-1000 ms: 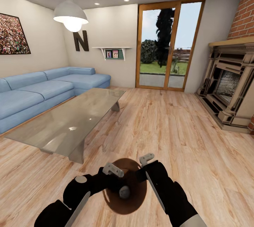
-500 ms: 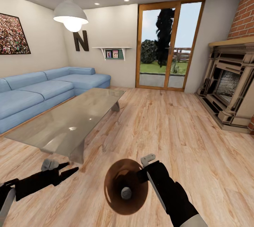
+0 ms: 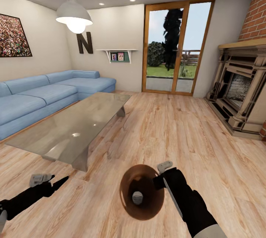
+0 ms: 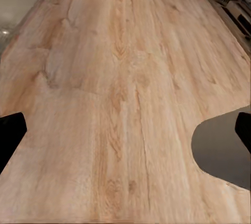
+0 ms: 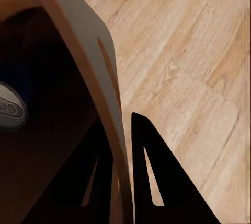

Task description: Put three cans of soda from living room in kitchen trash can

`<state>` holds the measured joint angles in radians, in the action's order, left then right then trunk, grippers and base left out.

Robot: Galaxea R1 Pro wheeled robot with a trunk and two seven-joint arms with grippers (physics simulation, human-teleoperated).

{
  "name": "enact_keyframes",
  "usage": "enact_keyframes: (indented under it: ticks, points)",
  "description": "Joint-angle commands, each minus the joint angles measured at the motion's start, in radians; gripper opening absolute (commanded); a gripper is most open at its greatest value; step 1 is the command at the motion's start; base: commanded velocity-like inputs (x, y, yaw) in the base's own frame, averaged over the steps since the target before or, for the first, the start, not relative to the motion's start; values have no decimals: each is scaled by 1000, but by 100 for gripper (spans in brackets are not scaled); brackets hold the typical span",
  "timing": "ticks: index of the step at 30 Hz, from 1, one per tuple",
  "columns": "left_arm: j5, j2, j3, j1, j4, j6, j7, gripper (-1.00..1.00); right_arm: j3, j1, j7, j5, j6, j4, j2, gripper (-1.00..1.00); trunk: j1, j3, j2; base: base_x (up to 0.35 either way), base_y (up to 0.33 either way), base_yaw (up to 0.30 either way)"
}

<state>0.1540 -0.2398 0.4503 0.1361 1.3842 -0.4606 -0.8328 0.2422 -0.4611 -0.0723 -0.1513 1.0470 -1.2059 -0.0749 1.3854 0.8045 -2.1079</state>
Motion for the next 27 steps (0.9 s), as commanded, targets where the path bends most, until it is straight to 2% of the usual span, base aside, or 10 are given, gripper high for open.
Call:
enact_keyframes:
  ticks: [1, 2, 5, 7, 11, 12, 15, 17, 20, 27]
  points:
    - [1, 0, 0, 0, -70, 60, 47, 100, -2, 0, -8, 21, 0, -5, 12, -100, 0, 0, 0, 0, 0, 0]
    - [2, 0, 0, 0, -143, 126, 86, 100, -13, 0, -11, 22, 0, -10, 27, -100, 0, 0, 0, 0, 0, 0]
    - [2, 0, -1, 1, -247, 223, 137, 100, -47, 1, -22, 24, 0, -26, 50, -100, 0, 0, 0, 0, 0, 0]
    - [2, 0, -1, 1, -370, 328, 189, 100, -104, 5, -46, 24, -14, -52, 75, -100, 0, 0, 0, 0, 0, 0]
    - [3, 0, -1, 2, -496, 468, 221, 100, -177, 47, -87, 24, -149, -67, 111, -100, 0, 0, 0, 0, 0, 0]
    - [3, 0, -1, 2, -535, 562, 228, 100, -232, 94, -110, 24, -288, -70, 123, -100, 0, 0, 0, 0, 0, 0]
    - [4, 1, -1, 2, -548, 615, 230, 100, -268, 136, -119, 23, -413, -71, 127, -100, 0, 0, 0, 0, 0, 0]
    - [4, 2, -1, 1, -559, 651, 234, 100, -297, 192, -136, 23, -565, -70, 132, -100, 0, 0, 0, 0, 0, 0]
    - [4, 1, -1, 1, -610, 679, 258, 100, -332, 273, -184, 24, -736, -69, 133, -100, 0, 0, 0, 0, 0, 0]
    - [4, 2, -1, 1, -676, 715, 317, 100, -400, 366, -246, 26, -903, -46, 133, -100, -12, -10, 21, 0, 0, 0]
